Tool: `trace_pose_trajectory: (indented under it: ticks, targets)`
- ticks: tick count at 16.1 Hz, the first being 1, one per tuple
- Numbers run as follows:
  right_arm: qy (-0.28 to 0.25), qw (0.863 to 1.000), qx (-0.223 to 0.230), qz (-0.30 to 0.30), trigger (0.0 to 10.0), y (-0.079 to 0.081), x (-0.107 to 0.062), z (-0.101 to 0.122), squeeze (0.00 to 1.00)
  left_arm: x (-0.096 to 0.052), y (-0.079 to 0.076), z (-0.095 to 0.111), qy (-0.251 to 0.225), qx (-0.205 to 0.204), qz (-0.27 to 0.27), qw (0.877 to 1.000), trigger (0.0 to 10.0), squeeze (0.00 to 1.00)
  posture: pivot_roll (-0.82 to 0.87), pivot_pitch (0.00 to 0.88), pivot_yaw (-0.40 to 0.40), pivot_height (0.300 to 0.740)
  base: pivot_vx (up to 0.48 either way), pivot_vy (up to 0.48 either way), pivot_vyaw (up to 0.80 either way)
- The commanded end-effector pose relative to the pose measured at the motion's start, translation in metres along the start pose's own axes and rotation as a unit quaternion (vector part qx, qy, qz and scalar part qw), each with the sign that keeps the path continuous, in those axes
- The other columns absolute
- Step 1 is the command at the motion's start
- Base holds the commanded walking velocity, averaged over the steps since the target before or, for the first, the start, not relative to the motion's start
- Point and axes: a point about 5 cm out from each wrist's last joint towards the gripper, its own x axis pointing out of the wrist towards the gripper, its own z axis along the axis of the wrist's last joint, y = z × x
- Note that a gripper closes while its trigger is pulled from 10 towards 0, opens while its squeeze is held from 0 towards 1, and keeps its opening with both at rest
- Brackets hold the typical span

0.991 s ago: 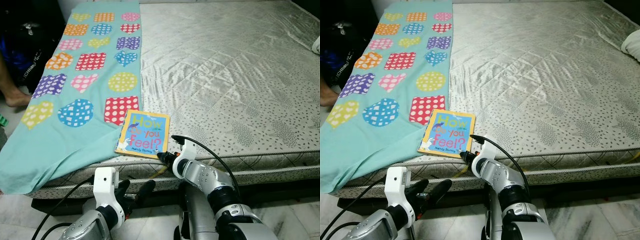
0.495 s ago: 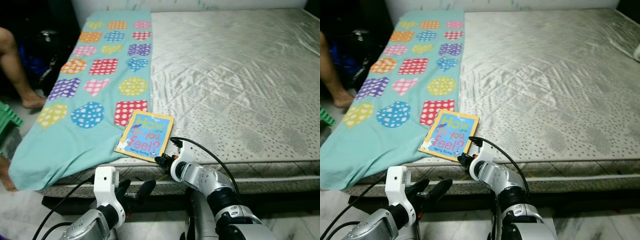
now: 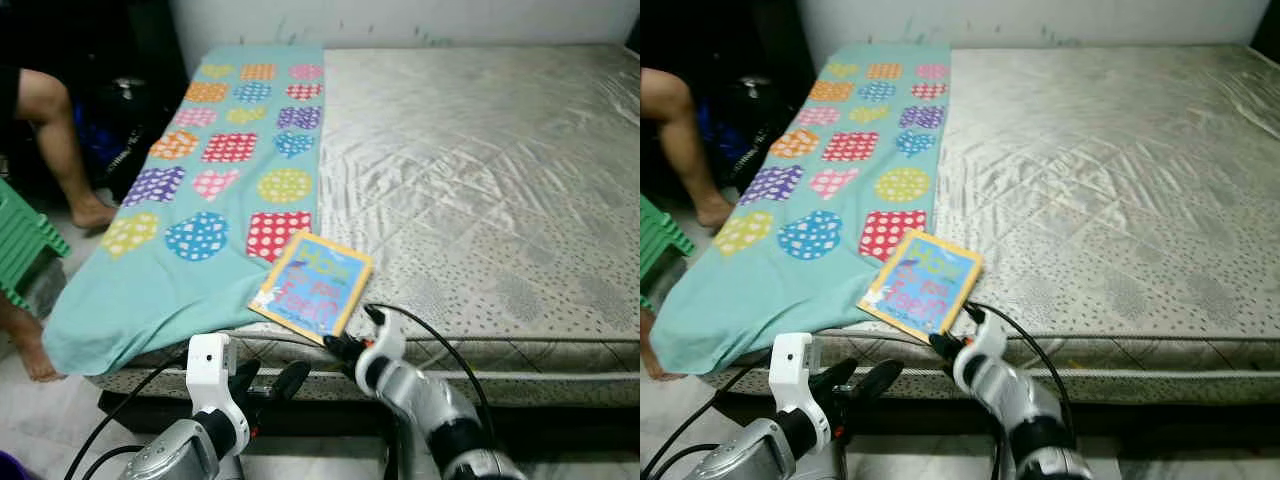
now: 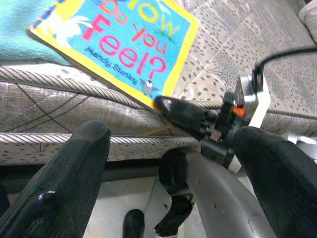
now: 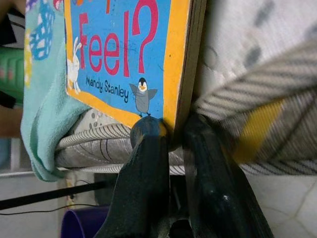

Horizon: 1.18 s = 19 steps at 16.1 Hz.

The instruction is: Clean up the room

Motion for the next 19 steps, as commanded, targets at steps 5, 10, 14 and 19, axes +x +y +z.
trace_pose_trajectory:
  ticks: [5, 10, 14, 19]
  targets:
    - [0.153, 0.984, -0.024, 0.091, 0.0, 0.128, 0.033, -0.077, 0.00, 0.000, 0.001, -0.002, 0.007, 0.000, 0.007, 1.000, 10.0, 0.00, 0.10, 0.086, -0.017, 0.519, 0.000, 0.000, 0.00]
    - [0.153, 0.984, -0.024, 0.091, 0.0, 0.128, 0.033, -0.077, 0.00, 0.000, 0.001, -0.002, 0.007, 0.000, 0.007, 1.000, 10.0, 0.00, 0.10, 0.086, -0.017, 0.519, 0.000, 0.000, 0.00]
    - [0.153, 0.984, -0.024, 0.091, 0.0, 0.128, 0.033, -0.077, 0.00, 0.000, 0.001, -0.002, 0.007, 0.000, 0.007, 1.000, 10.0, 0.00, 0.10, 0.086, -0.017, 0.519, 0.000, 0.000, 0.00]
    - [-0.221, 0.950, -0.217, 0.028, 10.0, 0.091, -0.017, 0.076, 0.00, 0.027, 0.025, 0.039, -0.111, 0.042, 0.089, 0.989, 10.0, 0.00, -0.05, 0.000, 0.000, 0.519, 0.000, 0.000, 0.00]
